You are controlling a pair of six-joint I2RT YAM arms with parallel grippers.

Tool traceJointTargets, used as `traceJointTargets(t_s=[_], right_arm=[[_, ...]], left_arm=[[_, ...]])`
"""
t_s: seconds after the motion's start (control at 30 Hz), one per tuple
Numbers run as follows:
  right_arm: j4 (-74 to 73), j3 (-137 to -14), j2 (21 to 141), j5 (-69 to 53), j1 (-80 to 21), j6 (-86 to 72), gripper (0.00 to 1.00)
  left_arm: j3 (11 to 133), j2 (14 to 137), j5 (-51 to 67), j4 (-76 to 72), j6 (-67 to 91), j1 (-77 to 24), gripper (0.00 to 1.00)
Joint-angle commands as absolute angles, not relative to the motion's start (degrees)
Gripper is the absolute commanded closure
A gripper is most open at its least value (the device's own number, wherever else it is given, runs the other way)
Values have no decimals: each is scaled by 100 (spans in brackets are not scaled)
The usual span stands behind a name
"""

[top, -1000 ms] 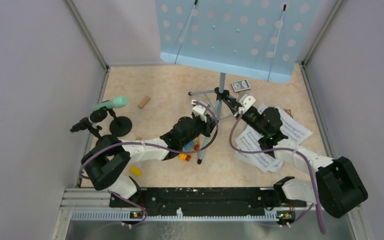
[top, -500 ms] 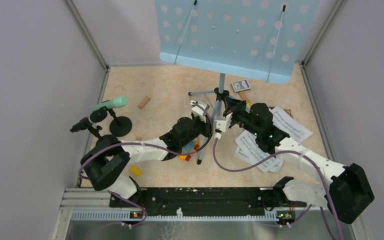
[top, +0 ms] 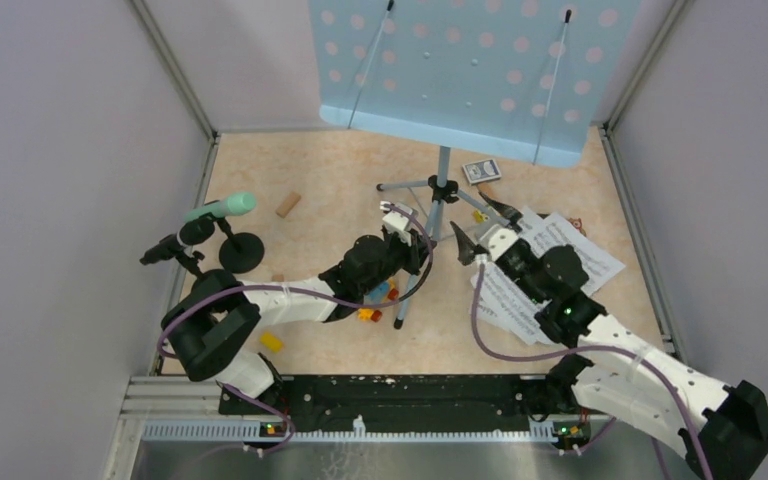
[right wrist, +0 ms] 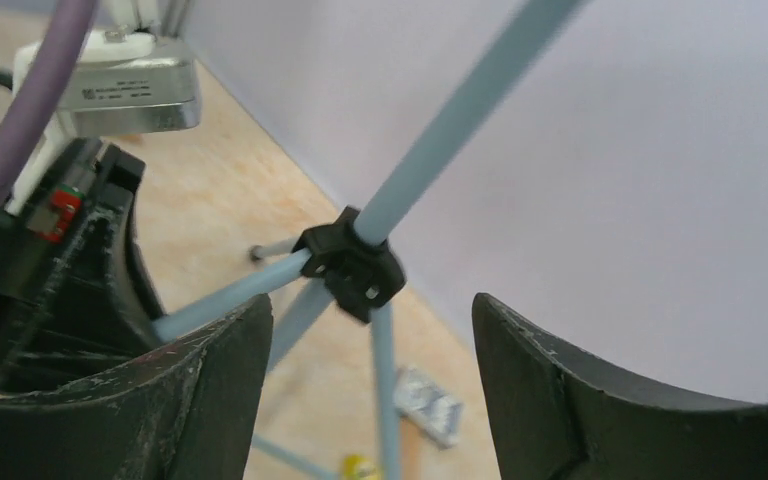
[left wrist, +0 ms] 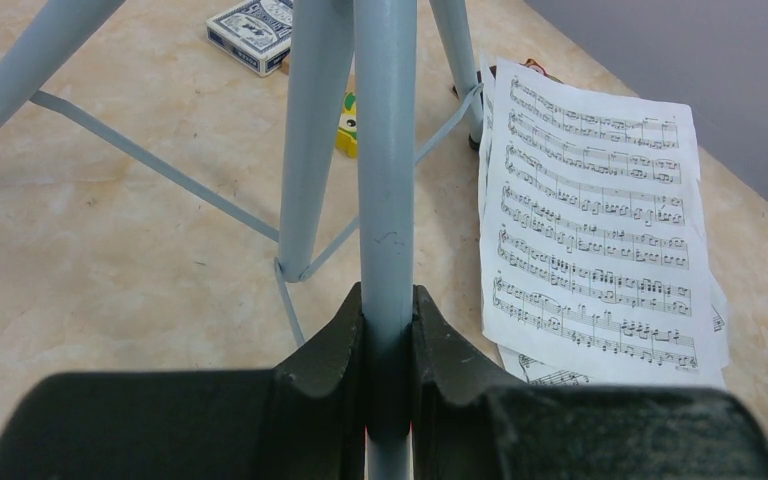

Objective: Pack up the instrument practice props

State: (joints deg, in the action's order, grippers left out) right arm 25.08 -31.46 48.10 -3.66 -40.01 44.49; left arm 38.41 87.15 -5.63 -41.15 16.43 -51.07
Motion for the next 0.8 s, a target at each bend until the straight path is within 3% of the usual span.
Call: traceJointTargets(t_s=[0.0,0.1,0.2,0.47,0.77], right_arm=[[3814,-2184,4282,749,-4043,261,28],[3521,-1926,4152,2050,-4041,-2159,28],[2668,-2102,4275,2433,-4034,-4021,31],[2953,-2629,5063,1338,-3676,-6619,39],[4925,-2459,6059,260,-2872,-8209,40]], left_arm=[[3424,8729,-1010,-3144,1686,-5011,100],[3441,8705,-964,-3147,1711,-5010,100],[3538,8761,-990,-3010,1773,-5008,100],[3602,8803,-839,-2919,1652,-5015,100],[3656,8784,-780,-2850,1582,-5028,98]])
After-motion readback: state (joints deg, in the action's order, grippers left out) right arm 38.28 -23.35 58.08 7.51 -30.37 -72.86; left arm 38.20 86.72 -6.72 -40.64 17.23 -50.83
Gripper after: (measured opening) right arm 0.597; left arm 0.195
